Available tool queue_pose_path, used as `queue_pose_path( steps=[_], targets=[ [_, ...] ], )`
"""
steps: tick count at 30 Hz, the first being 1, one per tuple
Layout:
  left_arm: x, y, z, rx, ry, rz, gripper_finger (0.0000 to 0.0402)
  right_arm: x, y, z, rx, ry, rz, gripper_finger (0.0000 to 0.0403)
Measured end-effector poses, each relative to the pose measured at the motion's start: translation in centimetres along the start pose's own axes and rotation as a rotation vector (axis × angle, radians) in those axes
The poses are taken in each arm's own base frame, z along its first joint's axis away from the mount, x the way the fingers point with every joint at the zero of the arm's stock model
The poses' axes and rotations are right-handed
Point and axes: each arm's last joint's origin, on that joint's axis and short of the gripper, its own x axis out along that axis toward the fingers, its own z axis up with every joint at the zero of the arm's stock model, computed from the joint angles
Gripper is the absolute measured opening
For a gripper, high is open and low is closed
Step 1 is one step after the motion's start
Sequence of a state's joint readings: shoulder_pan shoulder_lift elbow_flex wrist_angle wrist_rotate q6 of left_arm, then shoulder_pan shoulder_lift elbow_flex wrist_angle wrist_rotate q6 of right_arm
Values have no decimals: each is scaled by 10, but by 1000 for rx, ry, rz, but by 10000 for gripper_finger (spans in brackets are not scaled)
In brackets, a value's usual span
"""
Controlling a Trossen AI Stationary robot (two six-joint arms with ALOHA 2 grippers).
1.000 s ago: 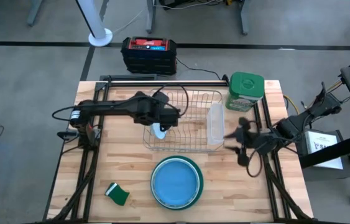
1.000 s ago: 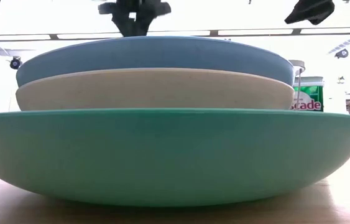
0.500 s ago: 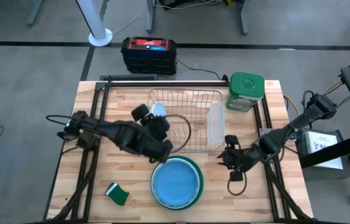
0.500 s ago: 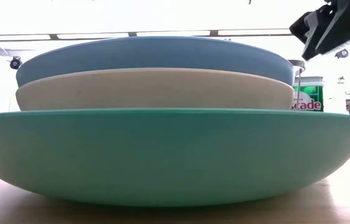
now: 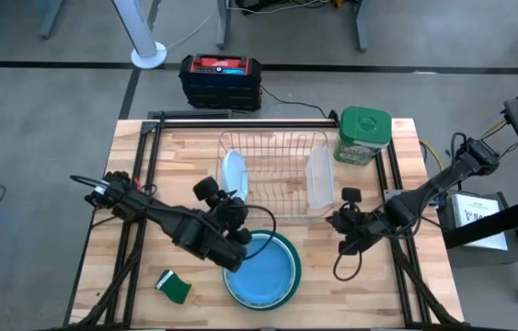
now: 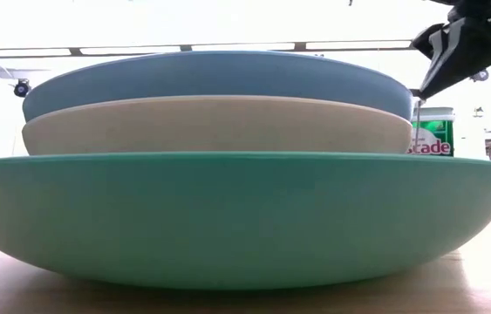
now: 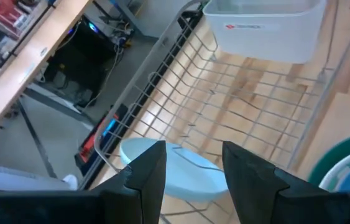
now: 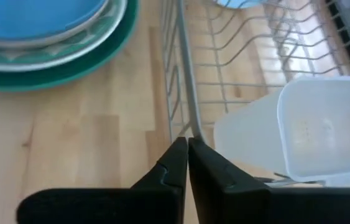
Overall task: Sort dishes
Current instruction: Adjust the dish rack, then put the blue plate in the dish rack
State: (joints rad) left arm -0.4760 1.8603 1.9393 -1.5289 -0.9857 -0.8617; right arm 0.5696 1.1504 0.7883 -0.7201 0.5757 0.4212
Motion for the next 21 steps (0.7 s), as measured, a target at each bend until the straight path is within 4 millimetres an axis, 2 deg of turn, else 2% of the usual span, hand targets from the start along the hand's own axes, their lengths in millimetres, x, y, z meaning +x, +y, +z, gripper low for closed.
queue_pose_path(
  steps=[8,13,17,21],
  targets=[
    [-2,-17,-19,-6,50,-57,146,-10,-11,2,17,-39,20,2],
    [-10,-27,-27,-141,172,-176,146,-24,-9,0,84,-33,201,3],
    [-14,-42,-37,-239,261,-285,146,-33,-5,-3,75,-51,248,2],
    [-8,-51,-49,-368,305,-264,146,-37,-2,-5,66,-57,271,2]
  ],
)
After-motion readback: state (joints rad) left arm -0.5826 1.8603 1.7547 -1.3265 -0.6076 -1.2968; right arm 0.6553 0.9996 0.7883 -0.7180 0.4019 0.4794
